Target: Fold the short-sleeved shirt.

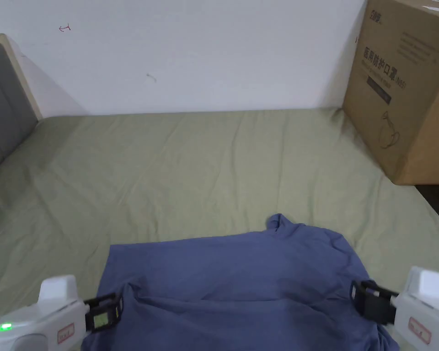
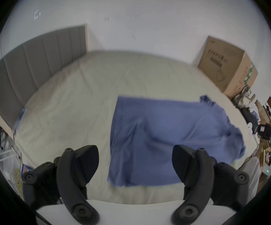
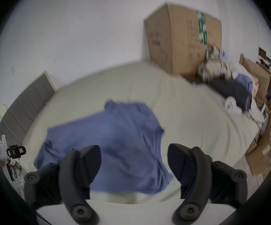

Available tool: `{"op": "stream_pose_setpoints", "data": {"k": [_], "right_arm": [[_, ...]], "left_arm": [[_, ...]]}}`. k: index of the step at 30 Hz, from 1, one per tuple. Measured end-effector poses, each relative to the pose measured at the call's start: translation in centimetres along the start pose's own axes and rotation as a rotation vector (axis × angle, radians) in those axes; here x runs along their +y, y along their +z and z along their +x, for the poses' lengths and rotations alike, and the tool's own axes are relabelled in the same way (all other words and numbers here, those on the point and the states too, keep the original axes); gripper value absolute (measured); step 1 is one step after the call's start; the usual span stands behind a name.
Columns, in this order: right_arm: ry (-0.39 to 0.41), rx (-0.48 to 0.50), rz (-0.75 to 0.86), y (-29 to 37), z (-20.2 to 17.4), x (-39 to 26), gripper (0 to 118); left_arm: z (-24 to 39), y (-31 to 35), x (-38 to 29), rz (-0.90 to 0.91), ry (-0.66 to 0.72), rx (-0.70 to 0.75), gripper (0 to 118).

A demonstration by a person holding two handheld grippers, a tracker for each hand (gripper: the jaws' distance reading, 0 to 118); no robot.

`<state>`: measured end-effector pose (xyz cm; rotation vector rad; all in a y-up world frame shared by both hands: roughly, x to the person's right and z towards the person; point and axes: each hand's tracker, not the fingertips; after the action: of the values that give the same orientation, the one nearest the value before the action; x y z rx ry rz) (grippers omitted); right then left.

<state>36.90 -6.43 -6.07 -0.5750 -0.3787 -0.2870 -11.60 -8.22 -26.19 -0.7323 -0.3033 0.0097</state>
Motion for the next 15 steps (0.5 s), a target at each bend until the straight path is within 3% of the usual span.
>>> {"op": "stream_pose_setpoints", "data": {"k": [4,12,14,15], "right_arm": [[0.037,-0.006,0.178,3.0,-2.5,3.9,90],[0.095,0.003,0.307,4.3,-5.3,5.4,89],[0.089,0.011,0.319,4.0,-5.6,5.2,84],[0.084,0.013,0.321,3.8,-5.9,5.1,80]], "left_arm": [[2.5,2.9,3.5,0.140,-0.009,-0.004,100],[5.5,3.0,4.5,0.233,0.024,-0.042,100],[5.8,2.4,4.2,0.252,0.013,-0.029,93],[6.0,2.2,4.0,0.271,0.009,-0.028,82]]}}
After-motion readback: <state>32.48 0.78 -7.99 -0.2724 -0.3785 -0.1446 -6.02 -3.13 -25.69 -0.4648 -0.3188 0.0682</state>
